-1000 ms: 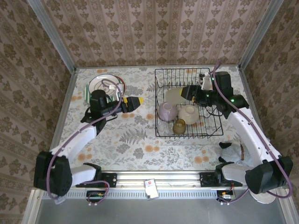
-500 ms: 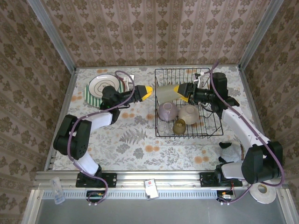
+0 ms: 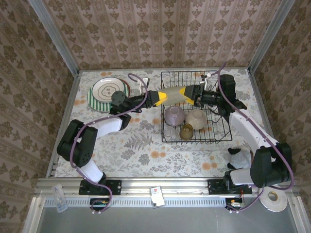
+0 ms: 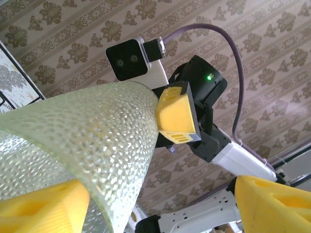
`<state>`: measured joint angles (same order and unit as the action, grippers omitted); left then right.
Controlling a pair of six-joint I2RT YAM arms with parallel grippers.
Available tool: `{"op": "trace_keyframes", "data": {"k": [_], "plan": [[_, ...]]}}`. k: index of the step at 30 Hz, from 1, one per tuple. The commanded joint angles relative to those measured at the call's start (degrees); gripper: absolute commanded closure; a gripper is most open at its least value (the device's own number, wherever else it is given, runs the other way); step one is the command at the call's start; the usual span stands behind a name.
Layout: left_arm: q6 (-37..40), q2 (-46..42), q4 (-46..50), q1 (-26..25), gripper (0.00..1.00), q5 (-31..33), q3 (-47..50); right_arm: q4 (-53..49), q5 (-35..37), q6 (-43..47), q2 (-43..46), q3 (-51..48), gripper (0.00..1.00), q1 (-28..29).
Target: Unload the mixed dishes from the dish rack
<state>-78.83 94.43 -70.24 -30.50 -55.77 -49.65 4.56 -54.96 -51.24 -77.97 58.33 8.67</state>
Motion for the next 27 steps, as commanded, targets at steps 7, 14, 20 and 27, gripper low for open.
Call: {"op": "trace_keyframes", "data": {"k": [7,14,20,27], "plan": [[-3.02,-4.91,-2.98,-1.70,0.52,6.06,1.60,4.19,-3.63,-1.11,-0.68,-0.25,0.72,-0.23],[-3.57,-3.65,-2.95,-2.24,0.89,6.27,1.09,6.52,-5.20,-2.54,-0.63,-0.23,0.72,0.12],[-3.31,-3.41,-2.88,-2.37,1.00,6.34,1.22,5.99,-6.21,-1.71,0.52,-0.06,0.68,0.57],[-1.96,-4.21,-1.68,-2.16,1.00,7.99,1.56,4.51,-5.10,0.74,3.33,0.47,0.00,0.64]]}}
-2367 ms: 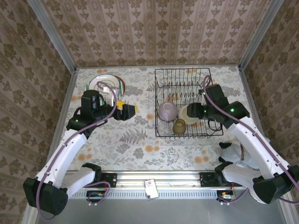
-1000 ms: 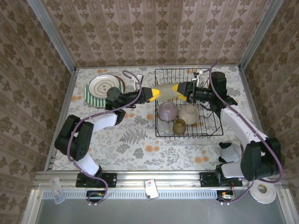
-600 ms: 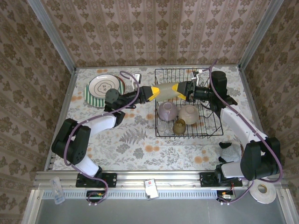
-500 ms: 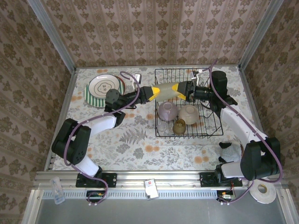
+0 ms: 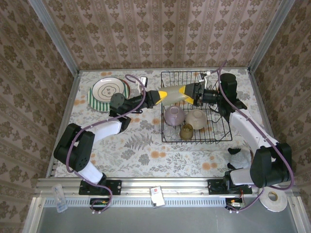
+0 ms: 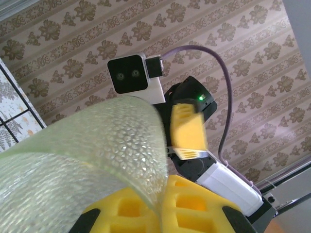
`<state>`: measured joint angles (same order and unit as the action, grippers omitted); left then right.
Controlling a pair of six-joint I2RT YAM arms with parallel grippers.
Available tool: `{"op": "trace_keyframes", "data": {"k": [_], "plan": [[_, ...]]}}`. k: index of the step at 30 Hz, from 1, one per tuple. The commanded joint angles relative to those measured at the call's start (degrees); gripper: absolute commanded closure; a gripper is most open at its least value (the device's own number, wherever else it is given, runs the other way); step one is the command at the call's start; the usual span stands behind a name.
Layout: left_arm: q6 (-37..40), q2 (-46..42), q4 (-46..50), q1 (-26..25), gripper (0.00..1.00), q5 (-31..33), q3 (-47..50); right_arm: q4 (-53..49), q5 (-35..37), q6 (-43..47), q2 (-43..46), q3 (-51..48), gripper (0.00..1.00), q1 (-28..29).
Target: Unload the mixed dishes from the dish rack
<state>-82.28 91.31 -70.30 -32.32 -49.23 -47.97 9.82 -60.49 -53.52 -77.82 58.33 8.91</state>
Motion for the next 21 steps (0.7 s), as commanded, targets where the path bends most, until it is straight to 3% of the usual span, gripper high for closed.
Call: {"op": "trace_keyframes", "data": {"k": [1,7,13,18,21], "plan": [[1.52,-1.21,-1.41,-0.30,1.00,1.59,-0.07,-1.72,1.10,4.10,3.96,0.64,0.00,0.40],[3.90,-3.10,1.96,0.92,1.00,2.89,0.43,-8.36,6.86,9.72,8.73,1.17,0.00,0.58],[10.04,-8.79,12.73,3.80,1.00,5.00,0.61,-14.22,14.83,14.47,13.35,1.38,0.00,2.44],[18.50,-16.13,27.67,7.48,1.00,6.13,-0.95,-19.50,21.82,17.82,16.13,1.98,0.00,3.43],[30.28,-21.32,47.80,8.93,1.00,8.30,-4.99,-21.60,24.27,19.58,17.20,2.14,0.00,4.16]]}}
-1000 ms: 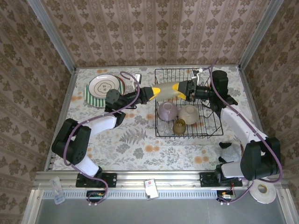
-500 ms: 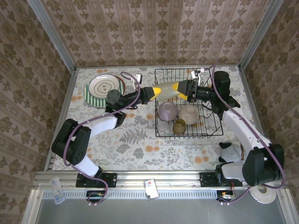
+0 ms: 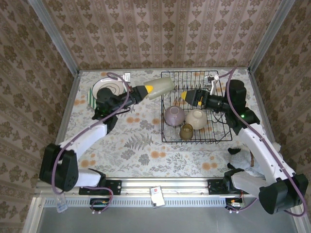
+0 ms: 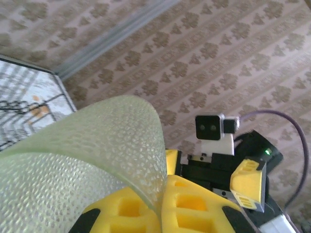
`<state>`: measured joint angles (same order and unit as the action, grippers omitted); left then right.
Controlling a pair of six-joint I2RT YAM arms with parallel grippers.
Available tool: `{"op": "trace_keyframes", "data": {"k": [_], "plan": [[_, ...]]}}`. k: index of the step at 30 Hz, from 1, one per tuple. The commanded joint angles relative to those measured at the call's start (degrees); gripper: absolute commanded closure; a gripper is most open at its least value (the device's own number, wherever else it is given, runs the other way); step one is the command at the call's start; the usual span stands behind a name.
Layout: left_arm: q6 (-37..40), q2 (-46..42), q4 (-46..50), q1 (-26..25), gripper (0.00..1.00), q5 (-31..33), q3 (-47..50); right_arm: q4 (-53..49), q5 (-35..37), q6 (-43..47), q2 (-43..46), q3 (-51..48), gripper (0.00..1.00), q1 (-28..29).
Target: Unload the mixed dishes from the dish rack
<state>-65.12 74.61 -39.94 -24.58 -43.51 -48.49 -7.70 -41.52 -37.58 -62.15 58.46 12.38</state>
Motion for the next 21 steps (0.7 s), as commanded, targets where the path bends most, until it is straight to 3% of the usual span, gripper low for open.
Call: {"op": "trace_keyframes", "data": {"k": [1,3,8,14,21], "plan": [[18.81,-6.58,25.56,1.20,1.00,4.80,-6.64,-4.53,6.05,4.24,1.96,1.89,0.00,1.03],[27.43,-9.01,39.41,1.20,1.00,10.33,-10.90,-4.92,7.33,5.18,2.54,1.60,0.00,1.74],[40.49,-9.14,62.00,1.63,1.00,20.58,-21.22,-4.72,9.62,6.06,2.74,0.38,0.00,3.04],[48.50,-1.55,78.26,1.65,1.00,29.35,-32.99,-2.77,10.58,6.50,2.13,-1.58,0.00,4.06],[53.67,11.90,90.56,1.21,1.00,36.39,-46.84,-5.06,13.30,8.61,3.23,-4.04,0.00,7.52]]}}
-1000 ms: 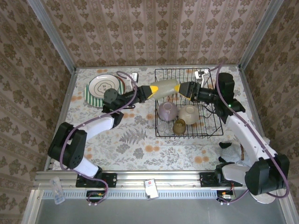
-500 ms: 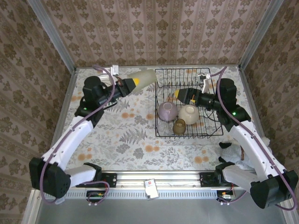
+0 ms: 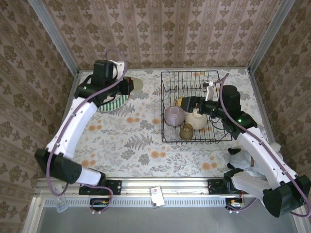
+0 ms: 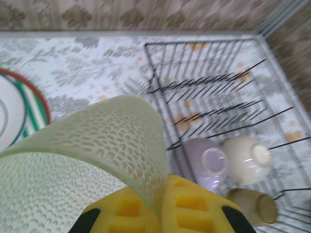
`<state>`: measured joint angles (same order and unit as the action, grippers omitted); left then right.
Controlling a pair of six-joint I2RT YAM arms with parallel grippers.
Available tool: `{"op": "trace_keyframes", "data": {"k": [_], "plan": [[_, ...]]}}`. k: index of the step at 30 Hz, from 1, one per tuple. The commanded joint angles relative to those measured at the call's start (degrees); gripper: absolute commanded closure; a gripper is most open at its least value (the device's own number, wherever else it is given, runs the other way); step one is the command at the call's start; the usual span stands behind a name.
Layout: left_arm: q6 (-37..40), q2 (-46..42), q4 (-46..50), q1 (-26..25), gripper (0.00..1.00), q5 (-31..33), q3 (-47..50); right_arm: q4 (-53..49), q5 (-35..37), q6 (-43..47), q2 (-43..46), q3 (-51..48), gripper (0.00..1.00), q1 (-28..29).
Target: Unload the mixed dishes from the dish rack
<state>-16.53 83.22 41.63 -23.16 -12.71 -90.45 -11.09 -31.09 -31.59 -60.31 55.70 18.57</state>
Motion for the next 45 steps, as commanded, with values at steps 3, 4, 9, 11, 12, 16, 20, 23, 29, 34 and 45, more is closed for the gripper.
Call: {"op": "trace_keyframes", "data": {"k": [3,4,9,11,12,16,20,23,29,34,45], "plan": [[6.69,9.31,12.72,-0.52,1.00,7.90,-10.30,-2.83,4.58,3.18,3.28,-3.48,0.00,1.76],[7.14,11.16,13.51,-0.76,1.00,8.70,-11.95,-3.85,5.14,3.42,3.60,-3.66,0.00,1.81],[8.83,19.61,16.70,-1.46,1.00,11.44,-18.94,-5.13,5.30,2.19,3.72,-5.69,0.00,2.42],[9.70,23.68,18.73,-1.53,1.00,12.43,-22.94,-4.32,4.99,1.33,3.70,-7.15,0.00,3.04],[10.00,25.50,19.65,-1.54,1.00,12.89,-24.59,-4.12,5.05,1.19,3.84,-7.63,0.00,3.39],[11.77,33.36,24.24,-1.47,1.00,15.26,-32.78,-4.02,5.53,0.13,4.66,-8.77,0.00,4.46],[13.12,40.54,27.37,-1.30,1.00,16.67,-40.55,-5.54,6.51,0.53,5.28,-8.56,0.00,5.28],[13.87,45.51,29.64,-1.28,1.00,17.08,-46.41,-6.27,6.96,0.36,5.88,-8.46,0.00,5.51],[14.61,51.76,31.09,-1.28,1.00,17.78,-52.20,-9.17,8.51,0.43,7.63,-8.44,0.00,6.13],[15.21,53.90,30.93,-1.27,1.00,17.98,-53.30,-10.92,9.24,0.11,8.87,-8.54,0.00,6.35],[14.89,56.15,29.63,-1.39,1.00,16.31,-53.85,-10.27,9.29,-1.20,8.11,-8.41,0.00,7.05]]}}
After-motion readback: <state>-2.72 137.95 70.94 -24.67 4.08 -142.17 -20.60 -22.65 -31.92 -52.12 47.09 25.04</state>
